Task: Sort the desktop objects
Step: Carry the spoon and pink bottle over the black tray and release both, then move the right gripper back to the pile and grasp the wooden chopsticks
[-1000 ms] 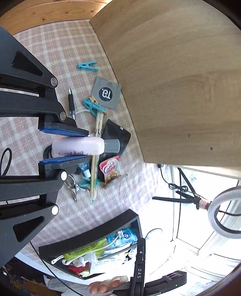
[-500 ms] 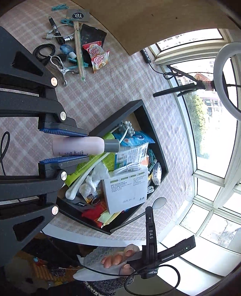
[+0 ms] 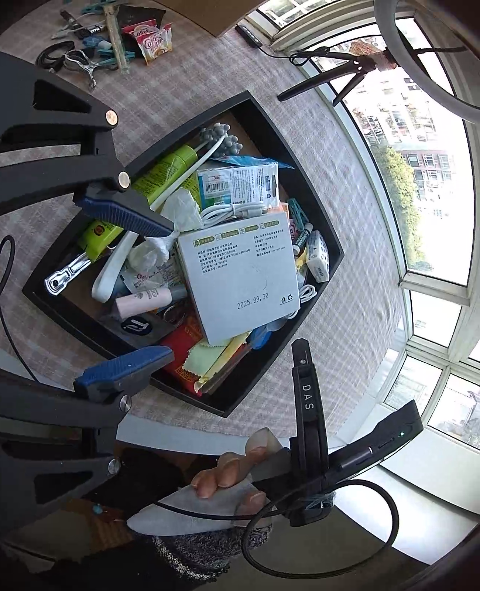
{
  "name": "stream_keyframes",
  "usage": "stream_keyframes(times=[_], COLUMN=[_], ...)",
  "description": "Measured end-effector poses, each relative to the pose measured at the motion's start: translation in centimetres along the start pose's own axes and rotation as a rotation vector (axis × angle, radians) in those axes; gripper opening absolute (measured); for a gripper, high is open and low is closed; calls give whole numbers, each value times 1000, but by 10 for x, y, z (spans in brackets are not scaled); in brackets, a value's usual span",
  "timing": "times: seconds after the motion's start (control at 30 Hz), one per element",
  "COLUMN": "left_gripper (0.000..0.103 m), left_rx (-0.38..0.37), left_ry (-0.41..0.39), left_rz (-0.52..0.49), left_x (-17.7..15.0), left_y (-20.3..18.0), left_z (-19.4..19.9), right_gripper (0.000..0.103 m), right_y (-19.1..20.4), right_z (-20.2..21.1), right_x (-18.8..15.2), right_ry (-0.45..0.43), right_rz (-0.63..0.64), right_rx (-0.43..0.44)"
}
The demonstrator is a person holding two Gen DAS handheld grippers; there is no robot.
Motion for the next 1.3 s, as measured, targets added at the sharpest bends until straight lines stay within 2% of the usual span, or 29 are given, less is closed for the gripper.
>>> stream_keyframes(times=[0.2,0.4,0.8,1.0,1.13,1.3], left_gripper=[57,57,52,52,46,45], left_rx=[64,146,394,467,475,450], left_ry=[-4,1,8,-17,-20,-12], left_rz=[26,121,405,578,700,820], left_x=[-8,-32,-108,-138,-152,-161], left_y=[30,88,255,331,372,400], left_z=[6,22,88,123,131,119], right_gripper=[41,41,38,33,28,27], right_y=[23,78,233,318,362,399], right_z=[3,0,-25,-43,-55,-77], right_x=[6,7,-20,-44,-55,-68], right_ry=[-26,-15,69,109,143,193], right_rz=[23,124,379,548,629,713], right_rx=[46,113,302,365,398,421])
Point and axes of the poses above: each gripper's, at about its wrist camera, not at the fingertips, and z roughly against the way its jaws point, y to its left, x to its top, the point moved 9 cm from there along -z, roughly the way its jaws point, and after that the axes turned 8 degrees about -y, right-handed, at the moved point
